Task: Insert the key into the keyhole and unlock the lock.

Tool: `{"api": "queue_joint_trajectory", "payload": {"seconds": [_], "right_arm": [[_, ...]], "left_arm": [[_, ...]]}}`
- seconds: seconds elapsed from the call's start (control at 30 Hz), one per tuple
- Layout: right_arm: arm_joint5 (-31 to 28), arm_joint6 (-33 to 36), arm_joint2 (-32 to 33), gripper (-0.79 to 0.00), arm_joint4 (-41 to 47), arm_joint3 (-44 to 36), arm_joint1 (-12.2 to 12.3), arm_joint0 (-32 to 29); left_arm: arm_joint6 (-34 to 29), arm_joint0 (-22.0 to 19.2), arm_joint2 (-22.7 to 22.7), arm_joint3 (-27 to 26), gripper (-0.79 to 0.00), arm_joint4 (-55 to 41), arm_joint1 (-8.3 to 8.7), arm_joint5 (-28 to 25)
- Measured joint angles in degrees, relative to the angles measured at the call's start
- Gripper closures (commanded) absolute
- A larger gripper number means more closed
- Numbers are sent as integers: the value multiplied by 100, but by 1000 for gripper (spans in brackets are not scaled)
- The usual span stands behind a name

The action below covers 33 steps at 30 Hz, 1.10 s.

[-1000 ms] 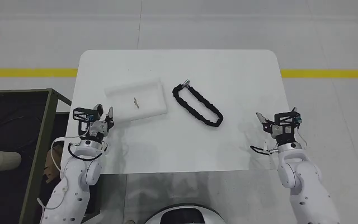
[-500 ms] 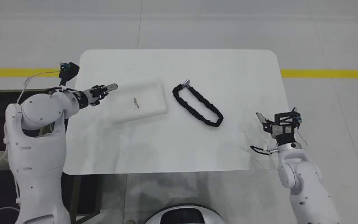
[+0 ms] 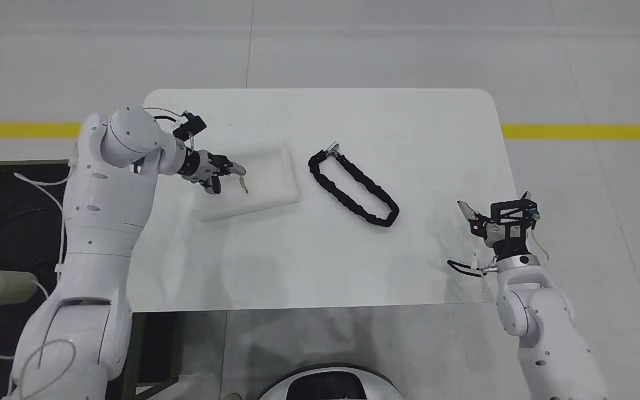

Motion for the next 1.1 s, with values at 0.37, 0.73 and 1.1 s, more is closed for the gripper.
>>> {"api": "queue_joint_trajectory", "payload": {"seconds": [0.37,0.73,1.1], "right_arm": [[0,0,0,-785,0,0,0,0],[0,0,0,-785,0,0,0,0],[0,0,0,-785,0,0,0,0]], "left_arm": [[273,-388,637,454,-314,55,-142,-311],[199,-547,854,557,-166,151,-193,-304],[125,-447,855,348,-185,221,-184,-247]]}}
